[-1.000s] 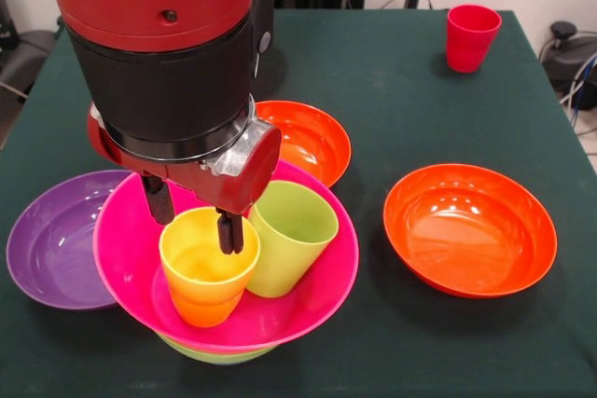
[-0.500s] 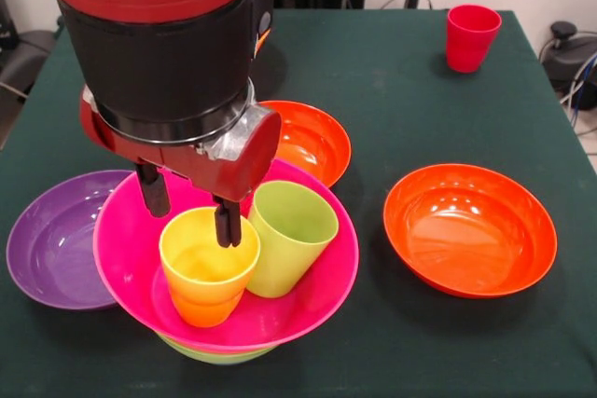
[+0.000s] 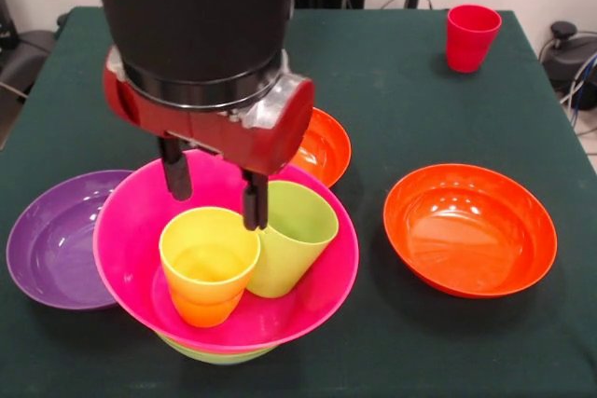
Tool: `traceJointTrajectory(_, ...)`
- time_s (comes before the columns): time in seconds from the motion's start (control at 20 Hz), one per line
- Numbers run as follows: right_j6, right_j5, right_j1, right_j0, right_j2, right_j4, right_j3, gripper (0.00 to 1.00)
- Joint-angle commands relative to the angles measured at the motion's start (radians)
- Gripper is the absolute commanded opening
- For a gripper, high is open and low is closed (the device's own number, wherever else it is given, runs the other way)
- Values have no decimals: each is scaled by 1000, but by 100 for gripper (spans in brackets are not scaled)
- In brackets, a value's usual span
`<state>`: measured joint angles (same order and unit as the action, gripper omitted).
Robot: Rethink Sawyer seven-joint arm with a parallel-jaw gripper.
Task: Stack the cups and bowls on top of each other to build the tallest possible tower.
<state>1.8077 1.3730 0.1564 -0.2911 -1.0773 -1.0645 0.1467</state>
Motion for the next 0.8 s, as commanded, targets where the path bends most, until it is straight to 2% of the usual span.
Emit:
traceJointTrajectory(0.05, -75, -27, -37, 70, 162, 128, 140, 100)
traceJointTrajectory(0.4, -136, -104, -138, 151, 297, 246, 344, 100)
traceJointTrajectory(0.8, -198, -166, -179, 148, 389, 330, 425, 100)
